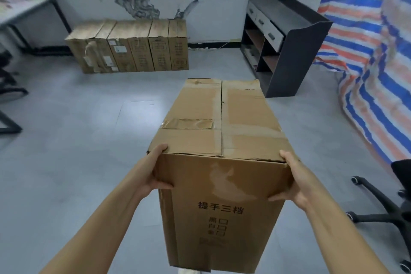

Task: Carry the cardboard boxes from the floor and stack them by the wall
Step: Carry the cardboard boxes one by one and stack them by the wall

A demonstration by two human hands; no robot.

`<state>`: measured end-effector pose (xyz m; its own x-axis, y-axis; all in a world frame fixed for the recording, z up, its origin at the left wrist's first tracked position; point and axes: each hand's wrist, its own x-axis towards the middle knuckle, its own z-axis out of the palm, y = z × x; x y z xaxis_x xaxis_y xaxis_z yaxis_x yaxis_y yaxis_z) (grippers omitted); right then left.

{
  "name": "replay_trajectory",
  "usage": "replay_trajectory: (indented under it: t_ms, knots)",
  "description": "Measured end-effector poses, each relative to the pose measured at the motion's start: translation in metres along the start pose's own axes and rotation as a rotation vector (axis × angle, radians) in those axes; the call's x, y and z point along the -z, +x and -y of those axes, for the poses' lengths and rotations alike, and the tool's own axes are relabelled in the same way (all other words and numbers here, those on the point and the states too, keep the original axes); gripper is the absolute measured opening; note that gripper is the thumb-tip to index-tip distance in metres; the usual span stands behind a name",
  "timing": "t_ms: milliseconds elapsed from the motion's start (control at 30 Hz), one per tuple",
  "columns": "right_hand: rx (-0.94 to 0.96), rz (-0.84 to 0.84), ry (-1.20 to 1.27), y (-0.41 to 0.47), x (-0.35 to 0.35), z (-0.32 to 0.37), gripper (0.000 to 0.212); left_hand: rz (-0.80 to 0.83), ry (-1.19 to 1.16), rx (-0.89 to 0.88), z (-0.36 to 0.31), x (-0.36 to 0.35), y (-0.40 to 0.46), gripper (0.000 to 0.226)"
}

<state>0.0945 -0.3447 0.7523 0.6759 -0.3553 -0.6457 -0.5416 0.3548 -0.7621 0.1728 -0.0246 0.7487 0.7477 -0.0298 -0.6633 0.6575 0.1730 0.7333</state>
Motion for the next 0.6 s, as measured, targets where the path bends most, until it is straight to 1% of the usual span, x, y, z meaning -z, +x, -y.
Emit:
replay_trajectory:
  t_ms: [200,400,600]
  knots:
    - [0.049,0.007,0.011,0.045,-0.055,0.054,0.020,0.036,-0.008,-0.054,-0.072,-0.001,0.061,0.030]
    - [0.075,0.014,0.007,0.110,-0.081,0.109,0.017,0.068,0.007,-0.092,-0.130,-0.029,0.129,0.025]
    - [0.063,0.018,-0.011,0.216,-0.092,0.179,0.013,0.051,-0.002,-0.082,-0.183,-0.087,0.219,0.025]
